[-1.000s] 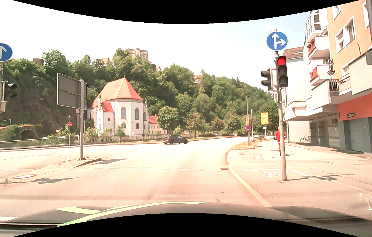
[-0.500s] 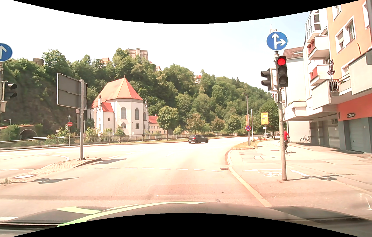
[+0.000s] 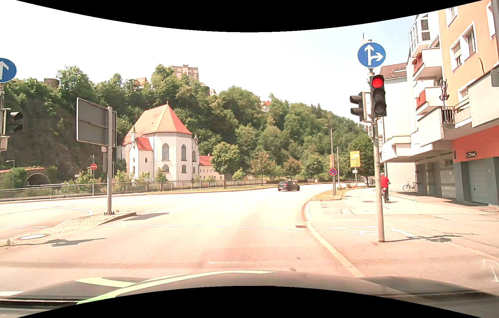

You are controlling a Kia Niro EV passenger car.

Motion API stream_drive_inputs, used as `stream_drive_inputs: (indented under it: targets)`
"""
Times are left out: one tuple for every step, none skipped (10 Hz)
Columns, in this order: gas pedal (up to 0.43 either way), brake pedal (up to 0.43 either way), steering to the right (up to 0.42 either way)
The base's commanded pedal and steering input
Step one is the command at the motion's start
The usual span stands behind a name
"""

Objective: Follow the waypoints while adhering to traffic rules and regulations

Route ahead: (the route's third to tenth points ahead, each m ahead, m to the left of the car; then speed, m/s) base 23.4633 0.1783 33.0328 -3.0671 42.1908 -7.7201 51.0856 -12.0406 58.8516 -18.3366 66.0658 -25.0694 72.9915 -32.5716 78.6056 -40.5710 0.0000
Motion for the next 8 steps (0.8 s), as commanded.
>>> stream_drive_inputs:
  targets:
    - [0.0,0.335,0.04]
    - [0.0,0.335,0.04]
    - [0.0,0.335,0.04]
    - [0.0,0.335,0.04]
    - [0.0,0.335,0.04]
    - [0.0,0.335,0.04]
    - [0.0,0.335,0.04]
    - [0.0,0.335,0.041]
